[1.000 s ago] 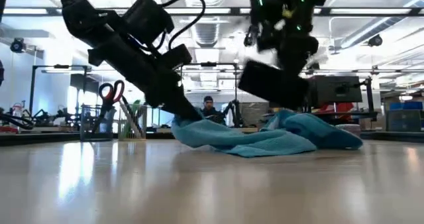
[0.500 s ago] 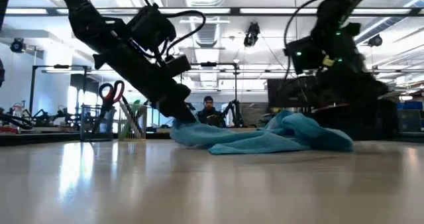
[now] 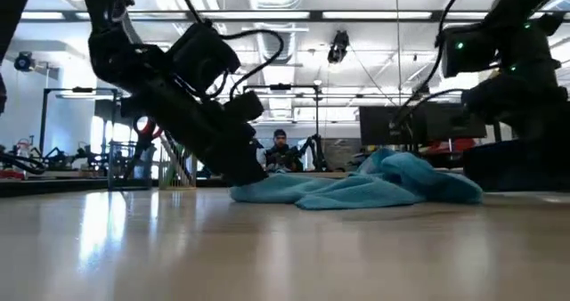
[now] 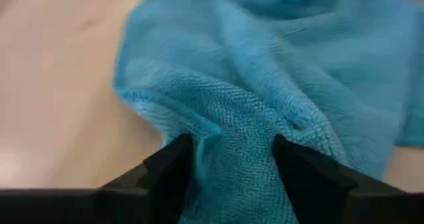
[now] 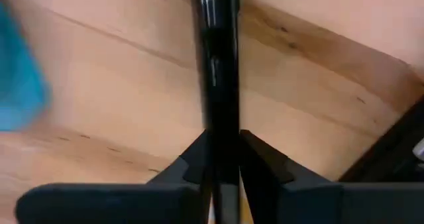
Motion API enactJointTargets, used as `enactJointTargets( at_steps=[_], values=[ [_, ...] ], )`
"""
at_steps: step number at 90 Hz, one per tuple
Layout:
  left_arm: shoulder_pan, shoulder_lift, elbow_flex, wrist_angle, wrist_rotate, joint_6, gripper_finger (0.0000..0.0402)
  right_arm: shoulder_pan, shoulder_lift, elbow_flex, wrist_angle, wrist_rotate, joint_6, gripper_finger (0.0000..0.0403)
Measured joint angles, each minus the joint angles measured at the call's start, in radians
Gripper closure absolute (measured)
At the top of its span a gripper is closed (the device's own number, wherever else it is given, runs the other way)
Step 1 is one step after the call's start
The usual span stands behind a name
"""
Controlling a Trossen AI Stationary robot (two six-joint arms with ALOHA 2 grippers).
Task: Apply microfiber cloth
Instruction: Move the cellphone on the middle right on the table
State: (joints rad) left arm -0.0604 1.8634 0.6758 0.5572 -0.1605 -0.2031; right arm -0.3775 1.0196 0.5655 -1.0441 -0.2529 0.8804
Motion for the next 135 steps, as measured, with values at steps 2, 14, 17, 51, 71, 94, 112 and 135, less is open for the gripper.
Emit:
enactJointTargets(
  at_steps=[2, 14, 17, 51, 71, 94, 112, 135],
  values=[
    [-0.015, 0.008, 0.000, 0.022, 0.012, 0.000, 0.0174, 0.000, -0.004, 0.000, 0.002, 0.003, 0.006, 0.0340],
    [-0.099, 0.040, 0.000, 0.094, 0.033, 0.018, 0.0145, 0.000, -0.017, 0.000, 0.002, 0.027, 0.014, 0.0320],
    [-0.116, 0.042, 0.000, 0.101, 0.033, 0.019, 0.0140, 0.000, -0.017, 0.000, 0.002, 0.039, 0.014, 0.0314],
    [-0.189, 0.034, -0.035, 0.108, -0.020, -0.027, 0.0150, -0.002, -0.005, 0.002, -0.013, 0.228, -0.043, 0.0279],
    [-0.190, 0.035, -0.050, 0.151, -0.040, -0.027, 0.0176, -0.007, 0.066, -0.002, 0.214, 0.304, -0.149, 0.0309],
    [-0.190, 0.033, -0.050, 0.138, -0.061, -0.007, 0.0196, -0.024, 0.202, -0.005, 0.244, 0.308, -0.181, 0.0396],
    [-0.189, 0.006, -0.049, 0.078, -0.061, 0.062, 0.0212, -0.016, 0.185, -0.004, 0.104, 0.247, -0.156, 0.0400],
    [-0.147, -0.100, -0.055, 0.053, -0.120, 0.201, 0.0241, -0.006, 0.109, 0.016, 0.006, 0.224, -0.134, 0.0402]
  ],
)
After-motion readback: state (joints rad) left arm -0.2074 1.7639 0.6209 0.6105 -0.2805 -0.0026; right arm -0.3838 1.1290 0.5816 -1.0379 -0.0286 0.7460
